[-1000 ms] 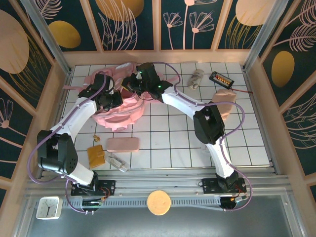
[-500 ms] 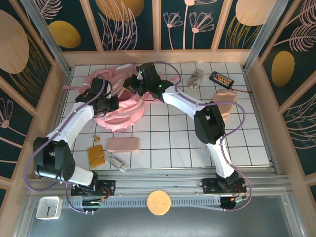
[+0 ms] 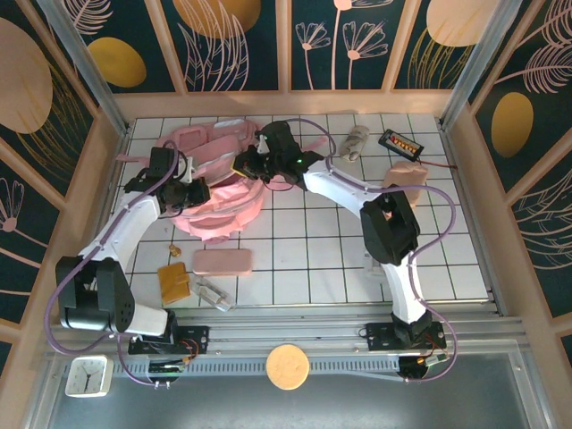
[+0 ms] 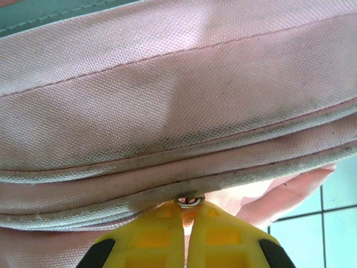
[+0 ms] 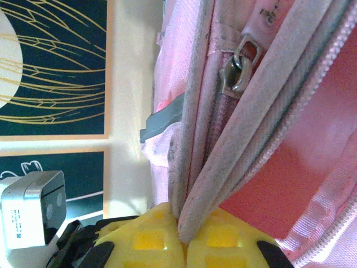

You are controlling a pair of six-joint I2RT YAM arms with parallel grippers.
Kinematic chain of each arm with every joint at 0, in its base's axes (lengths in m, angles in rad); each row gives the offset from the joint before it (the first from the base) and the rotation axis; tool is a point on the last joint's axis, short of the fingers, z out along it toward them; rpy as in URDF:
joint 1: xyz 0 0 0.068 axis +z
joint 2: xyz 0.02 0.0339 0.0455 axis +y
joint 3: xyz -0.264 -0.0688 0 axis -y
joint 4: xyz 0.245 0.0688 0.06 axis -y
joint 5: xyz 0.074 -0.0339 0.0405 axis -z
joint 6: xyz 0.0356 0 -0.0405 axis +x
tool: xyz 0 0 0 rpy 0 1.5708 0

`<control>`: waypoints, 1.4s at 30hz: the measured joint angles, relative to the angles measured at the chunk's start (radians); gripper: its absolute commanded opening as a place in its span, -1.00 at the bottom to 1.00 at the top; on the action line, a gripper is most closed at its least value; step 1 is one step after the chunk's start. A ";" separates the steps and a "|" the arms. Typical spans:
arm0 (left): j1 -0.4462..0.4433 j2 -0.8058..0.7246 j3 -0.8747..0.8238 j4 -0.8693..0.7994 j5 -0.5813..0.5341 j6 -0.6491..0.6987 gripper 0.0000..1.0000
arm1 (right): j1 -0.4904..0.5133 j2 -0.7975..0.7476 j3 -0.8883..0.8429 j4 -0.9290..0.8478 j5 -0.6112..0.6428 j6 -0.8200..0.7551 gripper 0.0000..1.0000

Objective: Pack the student bag

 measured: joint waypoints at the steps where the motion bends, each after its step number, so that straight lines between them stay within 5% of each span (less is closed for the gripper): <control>1: 0.000 -0.006 -0.005 0.001 0.021 0.003 -1.00 | -0.005 -0.010 -0.012 0.002 -0.006 -0.003 -1.00; 8: 0.103 -0.053 -0.130 -0.005 0.094 -0.027 -1.00 | -0.120 -0.080 -0.060 0.028 -0.058 -0.003 -1.00; 12: 0.101 -0.053 -0.197 0.017 0.171 -0.064 0.25 | -0.153 -0.085 -0.061 0.033 -0.058 -0.003 -1.00; 16: 0.101 -0.082 -0.225 0.074 0.220 -0.117 0.96 | -0.143 -0.085 -0.064 0.041 -0.049 0.000 -1.00; 26: -0.084 -0.142 -0.132 0.148 0.170 -0.199 0.97 | -0.091 -0.085 -0.064 0.056 -0.032 0.016 -1.00; 32: -0.145 -0.035 -0.022 0.100 0.054 -0.168 0.47 | -0.072 -0.085 -0.055 0.055 -0.024 0.023 -1.00; 42: -0.186 0.097 0.075 0.040 -0.039 -0.129 0.18 | -0.060 -0.069 -0.026 0.053 -0.018 0.026 -1.00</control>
